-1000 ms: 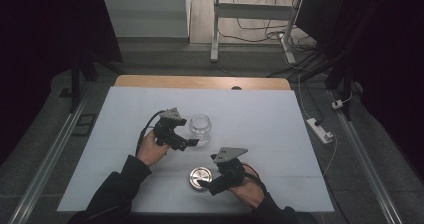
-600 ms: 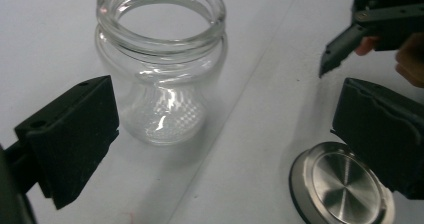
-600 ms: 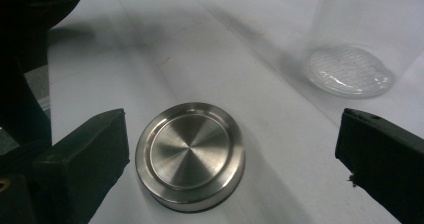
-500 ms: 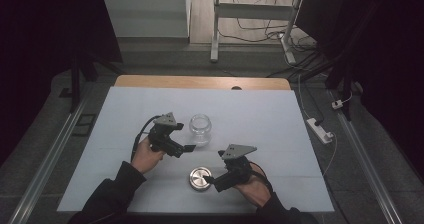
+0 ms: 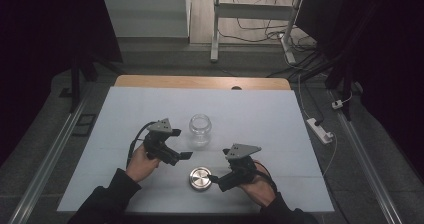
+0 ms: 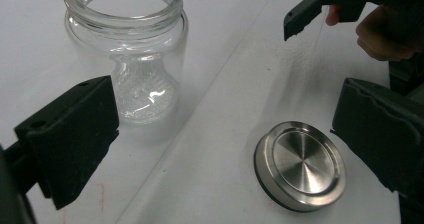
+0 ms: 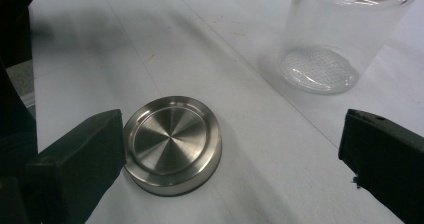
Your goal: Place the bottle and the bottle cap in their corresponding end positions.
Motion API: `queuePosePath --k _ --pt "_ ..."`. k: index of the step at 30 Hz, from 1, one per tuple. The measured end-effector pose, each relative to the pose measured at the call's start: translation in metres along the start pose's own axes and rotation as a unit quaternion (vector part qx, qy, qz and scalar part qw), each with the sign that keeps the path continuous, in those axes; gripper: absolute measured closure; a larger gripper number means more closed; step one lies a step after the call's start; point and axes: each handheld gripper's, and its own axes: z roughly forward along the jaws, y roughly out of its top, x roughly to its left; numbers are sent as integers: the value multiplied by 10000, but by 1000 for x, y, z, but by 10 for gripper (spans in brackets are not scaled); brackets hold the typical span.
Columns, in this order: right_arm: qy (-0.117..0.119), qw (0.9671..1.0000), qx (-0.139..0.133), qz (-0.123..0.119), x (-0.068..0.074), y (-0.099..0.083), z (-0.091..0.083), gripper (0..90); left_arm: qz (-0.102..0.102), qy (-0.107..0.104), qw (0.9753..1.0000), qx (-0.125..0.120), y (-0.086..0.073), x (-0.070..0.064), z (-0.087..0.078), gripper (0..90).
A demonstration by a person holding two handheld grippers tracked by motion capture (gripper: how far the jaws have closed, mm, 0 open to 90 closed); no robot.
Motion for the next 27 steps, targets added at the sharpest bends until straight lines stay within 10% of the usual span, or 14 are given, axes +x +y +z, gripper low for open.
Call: queuePosePath --k 27 --pt "-456 9988 -119 155 -8 -9 -40 0 -75 424 9991 -43 -35 -32 -48 0"
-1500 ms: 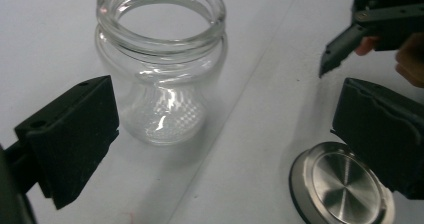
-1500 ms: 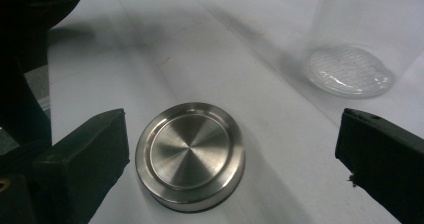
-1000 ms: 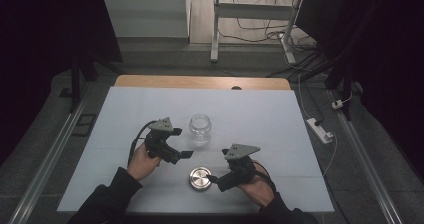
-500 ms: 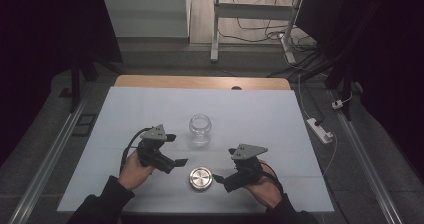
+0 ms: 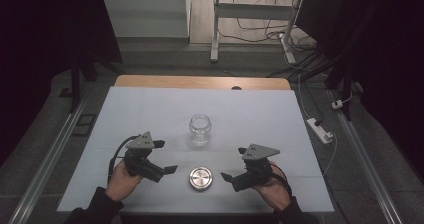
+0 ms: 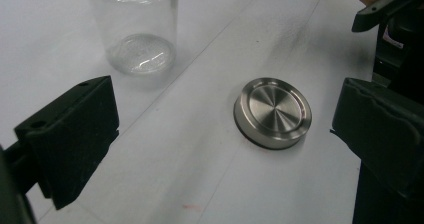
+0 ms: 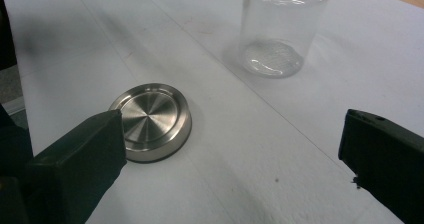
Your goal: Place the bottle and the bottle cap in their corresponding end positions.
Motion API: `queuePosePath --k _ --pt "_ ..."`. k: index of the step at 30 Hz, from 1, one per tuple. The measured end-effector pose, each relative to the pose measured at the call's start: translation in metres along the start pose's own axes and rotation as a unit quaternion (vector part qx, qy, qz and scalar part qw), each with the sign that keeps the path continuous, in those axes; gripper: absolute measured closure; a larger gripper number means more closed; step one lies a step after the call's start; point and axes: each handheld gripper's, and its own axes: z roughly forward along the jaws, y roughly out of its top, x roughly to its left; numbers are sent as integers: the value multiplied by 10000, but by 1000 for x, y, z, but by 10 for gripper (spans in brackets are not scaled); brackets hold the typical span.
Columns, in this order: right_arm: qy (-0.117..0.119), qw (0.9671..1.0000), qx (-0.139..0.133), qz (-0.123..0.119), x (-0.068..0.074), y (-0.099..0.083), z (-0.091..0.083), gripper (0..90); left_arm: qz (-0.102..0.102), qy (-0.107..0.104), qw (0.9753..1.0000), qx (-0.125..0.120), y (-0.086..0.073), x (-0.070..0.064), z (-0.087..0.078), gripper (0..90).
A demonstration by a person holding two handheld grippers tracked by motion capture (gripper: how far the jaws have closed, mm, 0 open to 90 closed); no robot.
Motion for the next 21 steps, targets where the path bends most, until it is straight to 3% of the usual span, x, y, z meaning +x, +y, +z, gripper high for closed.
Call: queuePosePath --k 21 --pt "-416 9985 -22 357 -10 -19 -34 0 -419 502 9977 -179 -40 -7 -46 0"
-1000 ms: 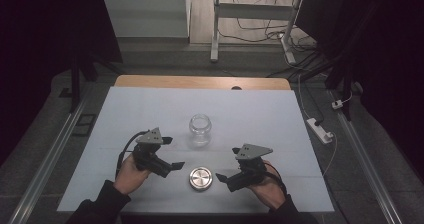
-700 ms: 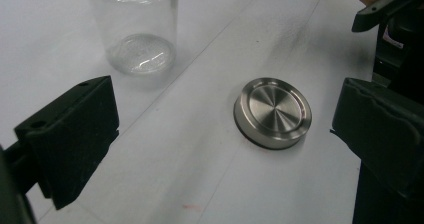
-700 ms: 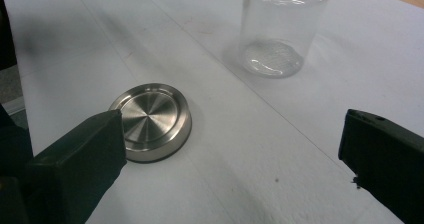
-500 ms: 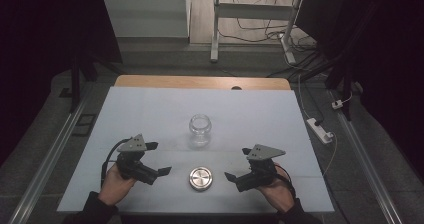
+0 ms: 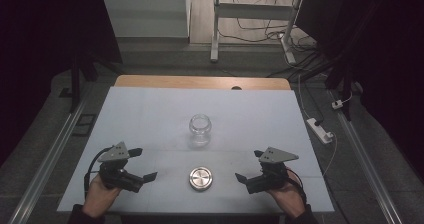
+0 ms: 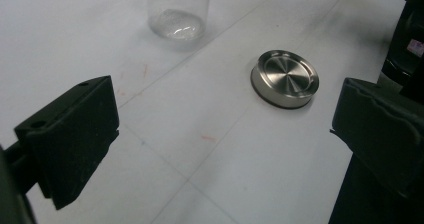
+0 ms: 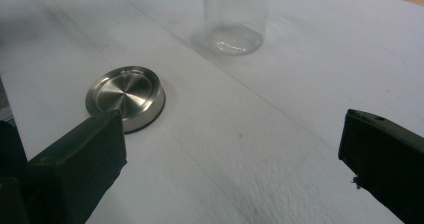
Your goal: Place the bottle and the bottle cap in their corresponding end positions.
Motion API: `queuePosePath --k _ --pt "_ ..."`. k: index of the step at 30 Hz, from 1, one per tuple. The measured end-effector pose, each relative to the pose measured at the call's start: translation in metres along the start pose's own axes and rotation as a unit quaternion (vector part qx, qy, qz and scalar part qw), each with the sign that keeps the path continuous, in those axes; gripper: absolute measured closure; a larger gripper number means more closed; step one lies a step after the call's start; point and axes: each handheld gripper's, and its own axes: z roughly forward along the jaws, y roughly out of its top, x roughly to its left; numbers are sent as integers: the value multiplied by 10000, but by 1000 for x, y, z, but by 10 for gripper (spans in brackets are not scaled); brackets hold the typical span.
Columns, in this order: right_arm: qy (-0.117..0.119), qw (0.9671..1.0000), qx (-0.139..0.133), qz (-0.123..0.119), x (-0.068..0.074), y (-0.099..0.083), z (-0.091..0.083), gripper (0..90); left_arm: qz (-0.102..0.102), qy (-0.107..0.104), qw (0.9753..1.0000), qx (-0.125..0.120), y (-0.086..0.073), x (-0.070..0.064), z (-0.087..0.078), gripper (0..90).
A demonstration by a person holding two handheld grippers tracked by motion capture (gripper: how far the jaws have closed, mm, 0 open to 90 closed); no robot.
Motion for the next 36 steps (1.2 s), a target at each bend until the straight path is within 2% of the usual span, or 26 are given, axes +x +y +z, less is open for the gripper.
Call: queuePosePath --k 9,19,25,36 --pt "-296 9994 33 147 -7 -14 -17 0 -261 225 9994 -51 -21 4 -20 0" --pt "-578 9977 80 348 -14 -31 -34 0 -559 513 9971 -60 -45 7 -39 0" --pt "-717 9963 110 451 -17 -40 -43 0 -678 653 9956 -11 -56 7 -45 0" --pt "-897 9933 246 681 -21 -57 -54 0 -784 880 9927 274 -72 8 -46 0"
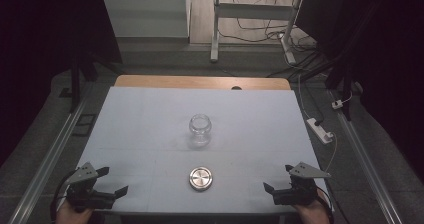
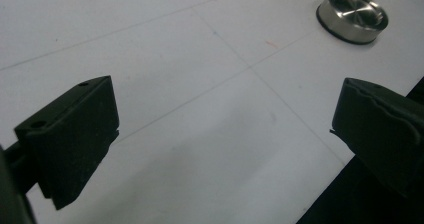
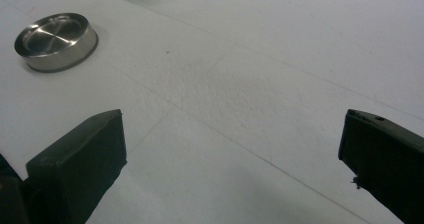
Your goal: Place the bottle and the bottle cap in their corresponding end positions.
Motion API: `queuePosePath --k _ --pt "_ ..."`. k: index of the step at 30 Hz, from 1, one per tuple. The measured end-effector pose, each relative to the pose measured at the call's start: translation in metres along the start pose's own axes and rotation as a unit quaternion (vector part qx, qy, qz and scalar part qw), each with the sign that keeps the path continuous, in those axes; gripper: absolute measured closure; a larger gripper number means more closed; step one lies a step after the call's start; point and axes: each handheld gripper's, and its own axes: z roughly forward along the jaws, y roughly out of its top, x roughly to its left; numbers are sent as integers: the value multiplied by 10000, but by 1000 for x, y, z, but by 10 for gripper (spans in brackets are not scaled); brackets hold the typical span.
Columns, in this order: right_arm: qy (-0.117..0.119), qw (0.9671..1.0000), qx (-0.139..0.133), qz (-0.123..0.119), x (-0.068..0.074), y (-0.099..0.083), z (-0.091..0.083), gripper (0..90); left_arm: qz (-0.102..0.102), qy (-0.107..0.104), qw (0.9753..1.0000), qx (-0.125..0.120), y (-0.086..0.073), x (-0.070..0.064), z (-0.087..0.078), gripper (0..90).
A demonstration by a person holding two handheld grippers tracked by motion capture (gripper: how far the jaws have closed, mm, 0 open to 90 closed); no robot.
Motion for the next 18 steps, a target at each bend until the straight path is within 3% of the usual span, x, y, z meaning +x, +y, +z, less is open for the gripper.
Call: queuePosePath --k 18 --pt "-15 9994 304 153 -2 -8 -4 0 -65 185 9992 360 -9 0 -2 0"
